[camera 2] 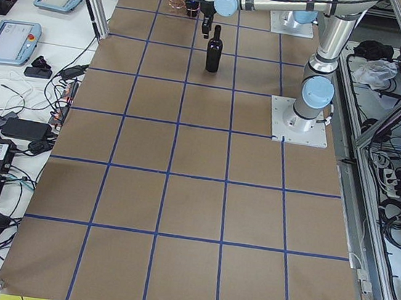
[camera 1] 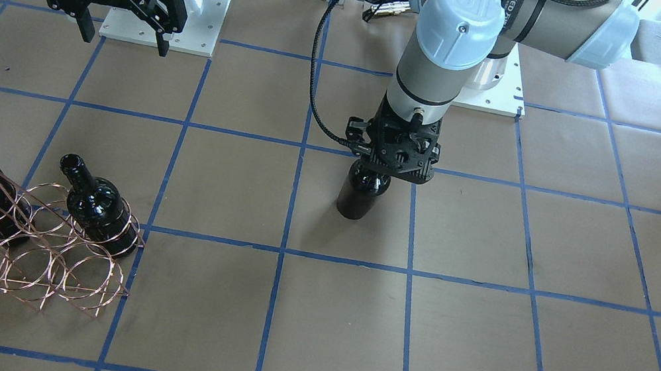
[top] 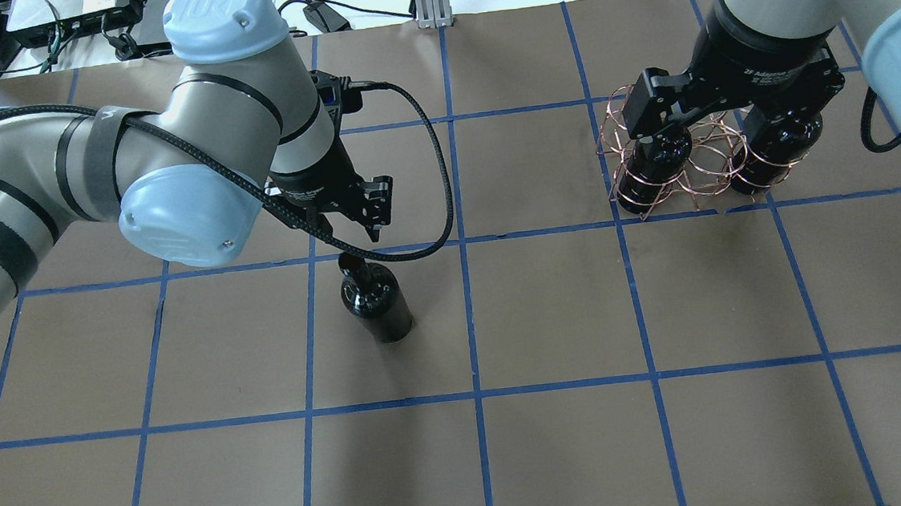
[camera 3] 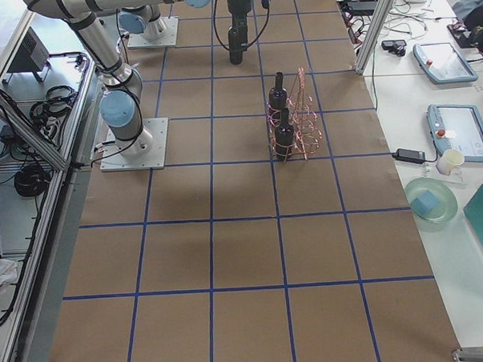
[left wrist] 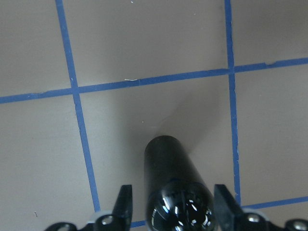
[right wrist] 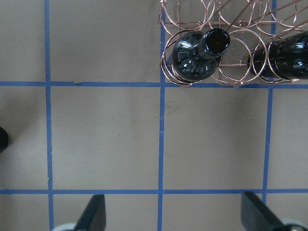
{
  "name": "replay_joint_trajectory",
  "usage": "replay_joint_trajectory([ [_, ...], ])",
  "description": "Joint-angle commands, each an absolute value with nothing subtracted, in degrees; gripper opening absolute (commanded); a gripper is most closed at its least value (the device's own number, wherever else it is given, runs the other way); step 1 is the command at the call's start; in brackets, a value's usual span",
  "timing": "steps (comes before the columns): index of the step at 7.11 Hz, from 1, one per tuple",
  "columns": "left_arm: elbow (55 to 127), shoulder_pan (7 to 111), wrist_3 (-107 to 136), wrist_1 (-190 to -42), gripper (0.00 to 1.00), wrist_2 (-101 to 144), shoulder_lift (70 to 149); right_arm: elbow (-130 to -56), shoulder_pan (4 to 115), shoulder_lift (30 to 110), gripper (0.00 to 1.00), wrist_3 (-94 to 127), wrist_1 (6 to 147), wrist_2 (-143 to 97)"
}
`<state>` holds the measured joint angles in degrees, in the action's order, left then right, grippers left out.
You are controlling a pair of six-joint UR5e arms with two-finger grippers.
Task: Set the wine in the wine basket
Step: 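Lower the bottle upright onto the table center with the left gripper, then open the left gripper and draw it back while the right gripper leaves the rack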
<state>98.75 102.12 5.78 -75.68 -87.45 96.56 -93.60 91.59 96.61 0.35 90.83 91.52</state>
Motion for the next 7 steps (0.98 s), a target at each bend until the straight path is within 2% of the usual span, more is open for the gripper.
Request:
replay_joint_trajectory([
  [1,96.3,101.3,6.1,-76.8,1.0,-87.4,95.9,-93.6,91.7,96.7,1.0,0.4,90.8,91.6],
  [4,88.5,93.1,5.3,-80.9,1.0,-87.5,95.9,-92.8,92.0,97.4,1.0,1.1,90.9,90.4],
  [7,88.1,83.1,-1.1,-82.6,1.0,-89.2,94.3,-92.8,94.8,93.7,1.0,2.1,91.3,89.7],
])
